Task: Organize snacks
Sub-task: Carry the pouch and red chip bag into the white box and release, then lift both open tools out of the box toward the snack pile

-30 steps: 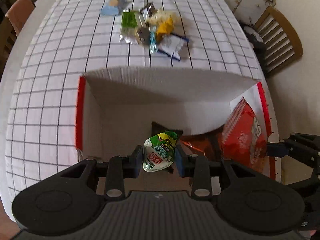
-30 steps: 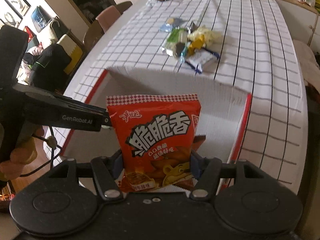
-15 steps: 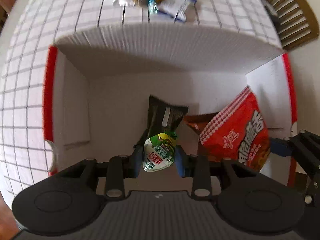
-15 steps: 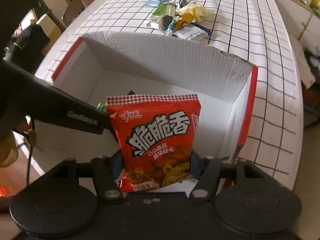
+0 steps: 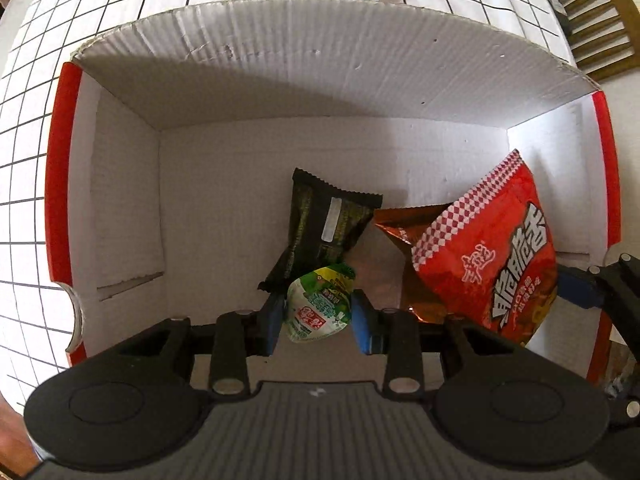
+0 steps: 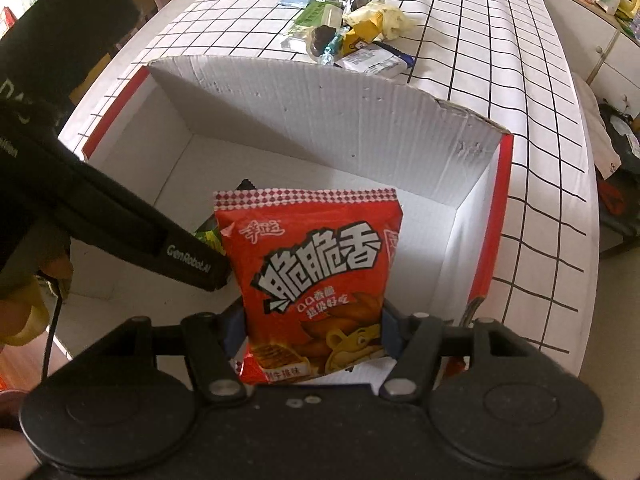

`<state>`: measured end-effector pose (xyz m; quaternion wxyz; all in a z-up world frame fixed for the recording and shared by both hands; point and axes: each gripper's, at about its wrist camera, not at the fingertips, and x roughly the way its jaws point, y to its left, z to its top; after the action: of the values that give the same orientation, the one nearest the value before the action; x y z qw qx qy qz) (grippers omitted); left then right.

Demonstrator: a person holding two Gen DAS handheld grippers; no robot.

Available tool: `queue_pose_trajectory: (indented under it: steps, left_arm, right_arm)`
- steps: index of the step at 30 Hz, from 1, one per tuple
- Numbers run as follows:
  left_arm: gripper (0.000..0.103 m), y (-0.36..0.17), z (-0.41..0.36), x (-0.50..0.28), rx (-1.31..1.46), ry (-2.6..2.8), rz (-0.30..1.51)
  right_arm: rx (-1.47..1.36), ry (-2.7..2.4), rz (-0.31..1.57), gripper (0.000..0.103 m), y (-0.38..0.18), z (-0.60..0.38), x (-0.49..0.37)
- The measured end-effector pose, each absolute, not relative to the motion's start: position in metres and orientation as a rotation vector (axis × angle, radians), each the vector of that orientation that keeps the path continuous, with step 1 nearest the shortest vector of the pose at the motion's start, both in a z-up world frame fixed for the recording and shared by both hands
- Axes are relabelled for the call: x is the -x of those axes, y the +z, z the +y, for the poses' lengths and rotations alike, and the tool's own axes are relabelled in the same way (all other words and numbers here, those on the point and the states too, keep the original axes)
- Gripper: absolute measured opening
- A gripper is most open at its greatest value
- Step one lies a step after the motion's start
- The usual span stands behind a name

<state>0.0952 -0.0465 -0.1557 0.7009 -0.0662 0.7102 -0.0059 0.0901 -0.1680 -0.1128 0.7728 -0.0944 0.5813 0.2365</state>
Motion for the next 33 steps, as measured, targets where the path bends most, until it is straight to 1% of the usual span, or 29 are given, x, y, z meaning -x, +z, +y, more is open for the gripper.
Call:
queue_pose_trajectory:
  steps: [4, 8, 10, 12, 17, 18, 20, 22, 28, 30, 33]
  left_arm:
    - [0.038, -0.153, -0.045, -0.095, 0.147, -0.020, 1.573]
    - [0.047, -0.147, -0.043, -0.093, 0.133, -0.025, 1.547]
    - [0.050, -0.139, -0.043, -0.091, 0.124, -0.030, 1.526]
    - [0.055, -0.132, -0.041, -0.089, 0.121, -0.029, 1.505]
    - [0.059, -0.111, -0.036, -0.088, 0.138, -0.028, 1.452]
    - [0.061, -0.108, -0.035, -0.087, 0.141, -0.028, 1.439]
    - [0.065, -0.098, -0.033, -0.087, 0.141, -0.026, 1.408]
    - [0.066, -0.088, -0.032, -0.086, 0.138, -0.029, 1.373]
    - [0.073, -0.061, -0.026, -0.087, 0.138, -0.030, 1.260]
    - [0.077, -0.052, -0.022, -0.088, 0.138, -0.022, 1.218]
    - [0.078, -0.038, -0.013, -0.090, 0.144, -0.016, 1.153]
  right_arm:
    - [0.180, 0.521, 1.263, 0.067, -0.111, -0.172, -0.091]
    - [0.161, 0.530, 1.245, 0.074, -0.105, -0.176, -0.092]
    - [0.153, 0.531, 1.236, 0.075, -0.101, -0.177, -0.091]
    - [0.140, 0.532, 1.226, 0.076, -0.097, -0.180, -0.092]
    - [0.101, 0.539, 1.184, 0.080, -0.080, -0.187, -0.095]
    - [0.092, 0.542, 1.176, 0.080, -0.076, -0.189, -0.096]
    - [0.076, 0.544, 1.154, 0.082, -0.067, -0.192, -0.097]
    - [0.059, 0.548, 1.134, 0.083, -0.059, -0.195, -0.101]
    - [0.025, 0.557, 1.070, 0.088, -0.036, -0.200, -0.109]
    - [0.016, 0.556, 1.050, 0.091, -0.030, -0.200, -0.112]
    - [0.010, 0.556, 1.020, 0.092, -0.019, -0.200, -0.119]
